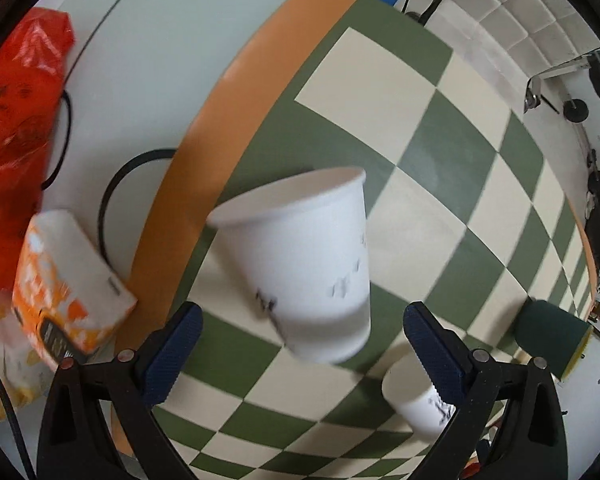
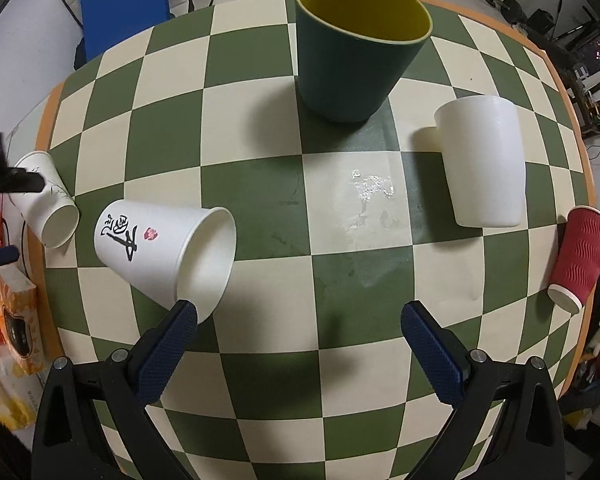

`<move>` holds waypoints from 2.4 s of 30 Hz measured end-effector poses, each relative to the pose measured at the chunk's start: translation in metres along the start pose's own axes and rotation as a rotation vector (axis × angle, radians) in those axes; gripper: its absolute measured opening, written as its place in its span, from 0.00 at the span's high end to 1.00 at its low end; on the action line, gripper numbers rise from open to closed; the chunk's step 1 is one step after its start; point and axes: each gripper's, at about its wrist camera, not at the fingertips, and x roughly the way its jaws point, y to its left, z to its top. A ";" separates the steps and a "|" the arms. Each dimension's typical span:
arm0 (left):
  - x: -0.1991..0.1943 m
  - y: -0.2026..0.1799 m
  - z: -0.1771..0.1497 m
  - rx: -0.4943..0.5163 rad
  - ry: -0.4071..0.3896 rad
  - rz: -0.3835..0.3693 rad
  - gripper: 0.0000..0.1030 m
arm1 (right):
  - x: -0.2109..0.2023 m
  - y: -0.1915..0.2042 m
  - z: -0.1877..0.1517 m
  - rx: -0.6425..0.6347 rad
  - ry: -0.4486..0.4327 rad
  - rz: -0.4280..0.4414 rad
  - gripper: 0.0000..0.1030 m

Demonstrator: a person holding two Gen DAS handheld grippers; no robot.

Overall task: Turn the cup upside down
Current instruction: 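Lift the white cup with the left gripper and rotate it upright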

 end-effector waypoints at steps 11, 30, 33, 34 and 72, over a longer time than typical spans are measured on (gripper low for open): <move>0.017 -0.012 0.008 0.114 -0.023 0.123 0.17 | 0.003 -0.010 0.007 0.022 0.026 -0.003 0.00; -0.033 -0.015 -0.098 0.313 -0.165 0.165 0.36 | -0.020 -0.029 -0.026 0.047 0.008 0.027 0.00; -0.040 -0.010 -0.138 0.333 -0.151 0.151 0.36 | -0.022 -0.036 -0.046 0.035 0.015 0.037 0.00; -0.042 -0.009 -0.151 0.340 -0.151 0.149 0.36 | -0.024 -0.039 -0.054 0.028 0.017 0.041 0.00; 0.082 -0.117 -0.389 0.589 0.045 0.229 0.36 | -0.021 -0.245 -0.345 -0.056 0.155 0.034 0.00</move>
